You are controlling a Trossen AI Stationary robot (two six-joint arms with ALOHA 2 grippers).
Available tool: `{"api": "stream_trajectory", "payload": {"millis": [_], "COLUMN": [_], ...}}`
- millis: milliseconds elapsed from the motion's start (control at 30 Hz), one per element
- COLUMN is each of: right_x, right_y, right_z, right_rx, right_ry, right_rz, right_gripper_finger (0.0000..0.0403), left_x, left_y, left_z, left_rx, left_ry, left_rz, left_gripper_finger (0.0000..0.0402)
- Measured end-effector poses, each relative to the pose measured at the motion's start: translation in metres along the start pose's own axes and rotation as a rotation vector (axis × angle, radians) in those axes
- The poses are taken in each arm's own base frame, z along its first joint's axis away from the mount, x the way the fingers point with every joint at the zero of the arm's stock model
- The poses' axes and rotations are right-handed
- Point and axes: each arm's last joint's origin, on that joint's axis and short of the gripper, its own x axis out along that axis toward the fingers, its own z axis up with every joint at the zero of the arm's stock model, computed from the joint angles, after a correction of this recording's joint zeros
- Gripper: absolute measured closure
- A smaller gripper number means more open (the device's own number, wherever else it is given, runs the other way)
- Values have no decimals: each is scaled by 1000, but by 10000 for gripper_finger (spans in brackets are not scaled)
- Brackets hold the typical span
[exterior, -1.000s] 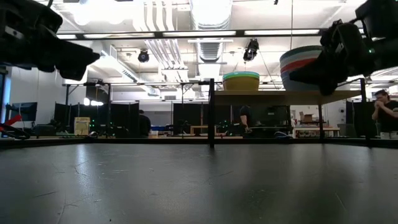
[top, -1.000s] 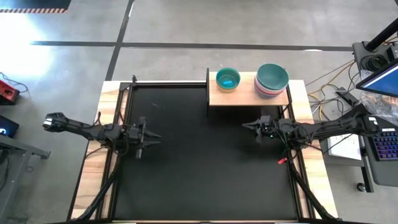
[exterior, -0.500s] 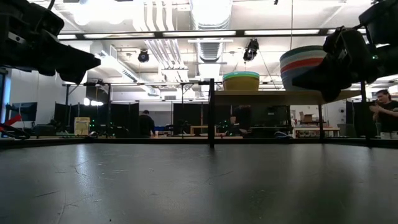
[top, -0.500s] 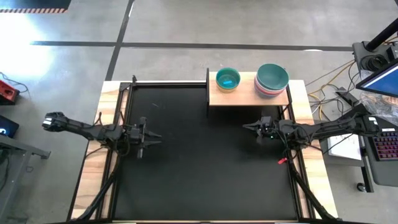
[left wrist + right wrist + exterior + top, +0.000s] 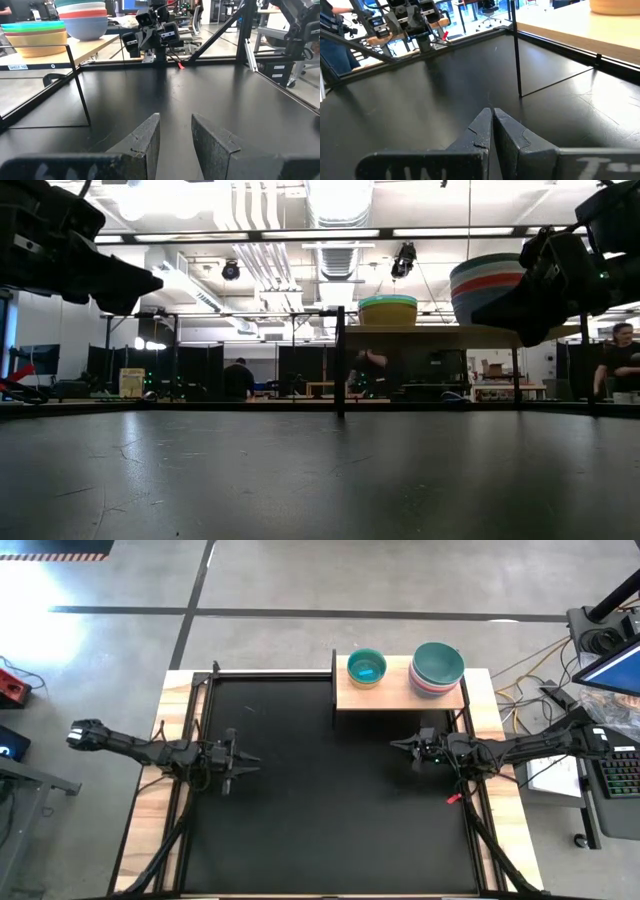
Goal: Place and stack bowls onto a shelf
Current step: Return to Home Position
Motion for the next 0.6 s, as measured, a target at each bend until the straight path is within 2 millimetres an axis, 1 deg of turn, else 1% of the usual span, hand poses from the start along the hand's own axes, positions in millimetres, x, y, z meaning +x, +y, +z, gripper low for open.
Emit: {"api": "stream_trajectory", "payload": {"millis": [167,300,467,600], "right_x": [0,-1,-3,-7], "right_y": [0,0,0,1], "right_z": [0,1,4,11], "right_rx": [0,1,9,24], "right_ry": [1,-6,-37,-98], "right_rz": [0,3,9,25], "right_gripper_finger": [394,394,394,394], "left_x": [0,-2,-7,-13], "left_y": [0,0,2,3], "left_z": [0,2,9,15], "left_rx": [1,-5,-23,-41], "left_ry": [7,-22,-97,-177], "left_rz": [0,0,1,3], "left_gripper_finger": [306,306,306,306]}}
